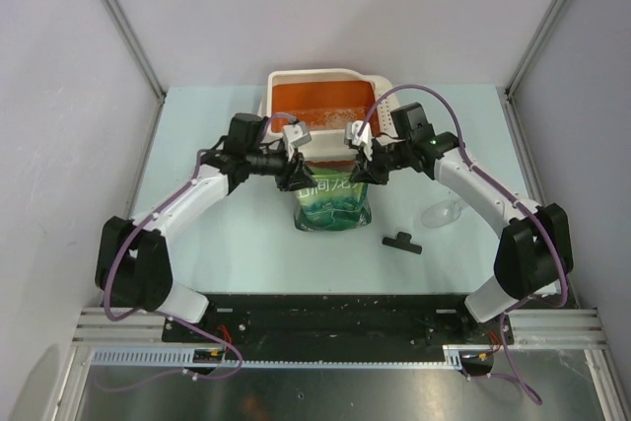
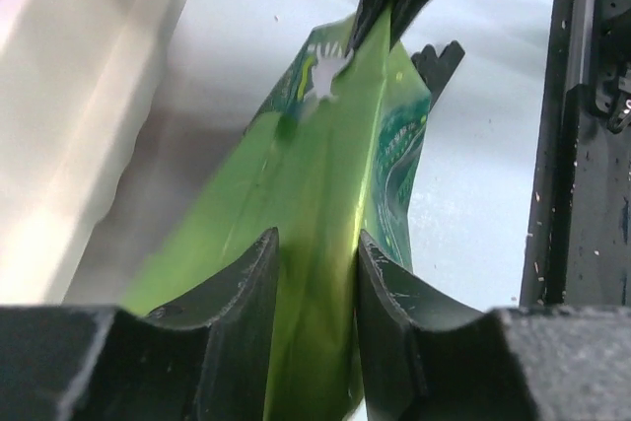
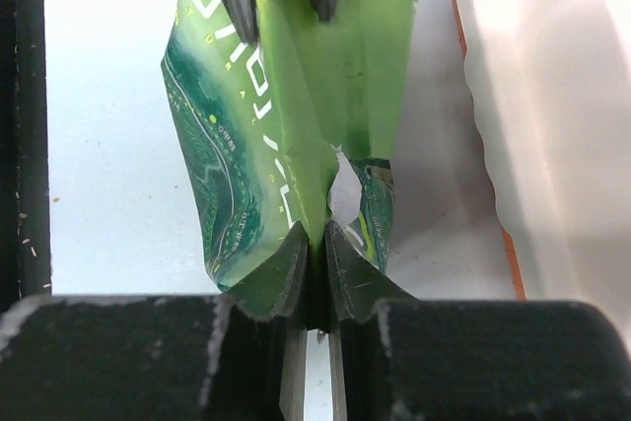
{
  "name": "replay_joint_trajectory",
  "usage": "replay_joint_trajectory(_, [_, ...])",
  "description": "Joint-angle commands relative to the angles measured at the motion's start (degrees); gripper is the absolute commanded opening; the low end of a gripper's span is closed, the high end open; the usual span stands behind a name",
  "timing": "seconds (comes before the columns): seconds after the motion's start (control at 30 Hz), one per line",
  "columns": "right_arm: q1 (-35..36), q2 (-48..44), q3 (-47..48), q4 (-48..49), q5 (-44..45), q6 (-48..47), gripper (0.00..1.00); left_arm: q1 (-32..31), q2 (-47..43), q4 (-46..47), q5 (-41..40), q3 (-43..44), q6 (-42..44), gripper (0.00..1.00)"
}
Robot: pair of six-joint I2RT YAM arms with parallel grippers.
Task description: Fill the litter box with clean litter
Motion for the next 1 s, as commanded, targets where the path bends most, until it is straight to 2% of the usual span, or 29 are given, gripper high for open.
replay_joint_trajectory(0.0, [-1.81, 0.18, 0.76, -0.71, -1.52, 2.41, 0.12, 3.57, -4.32, -6.1, 0.78, -3.73, 6.93, 0.37])
replay_joint_trajectory(0.07, [-1.89, 0.0, 0.76, -0.71, -1.44, 2.59, 0.12, 4.54, -5.03, -6.81, 0.77, -4.61, 8.0, 0.3])
replay_joint_trajectory(0.1, [-1.81, 0.0, 0.76, -0.71, -1.35, 2.68, 0.11, 4.8, -5.2, -7.25, 1.21, -5.05, 8.35, 0.18])
replay_joint_trajectory(0.2, [-2.5, 0.09, 0.76, 0.17, -1.52, 4.69, 0.09, 5.77, -5.47, -7.52, 2.09, -5.14, 7.65, 0.0])
replay_joint_trajectory(0.4, [-4.62, 0.53, 0.76, 1.58, -3.72, 10.93, 0.0, 6.74, -7.22, -7.52, 3.93, -5.06, 5.37, 0.0])
replay_joint_trajectory(0.43, [-4.62, 0.53, 0.76, 1.75, -3.98, 11.29, 0.0, 6.65, -7.57, -7.43, 4.89, -4.8, 5.19, 0.04])
replay_joint_trajectory(0.47, [-4.53, 0.53, 0.76, 2.28, -4.07, 12.16, 0.0, 6.22, -7.4, -7.52, 5.17, -3.31, 5.19, 0.21])
replay_joint_trajectory(0.57, [-4.09, 0.53, 0.76, 3.68, -4.6, 13.48, 0.0, 3.14, -6.09, -6.21, 4.3, 0.38, 4.05, 0.42])
replay_joint_trajectory(0.77, [-4.18, 0.88, 0.76, 3.69, -5.39, 14.54, 0.0, -4.24, -2.93, 3.19, 0.08, 3.02, 1.94, 0.51])
replay_joint_trajectory(0.97, [-4.35, 0.79, 0.76, 4.83, -5.65, 16.21, 0.0, -8.63, 3.66, 6.19, -0.11, 7.94, 1.06, 0.48])
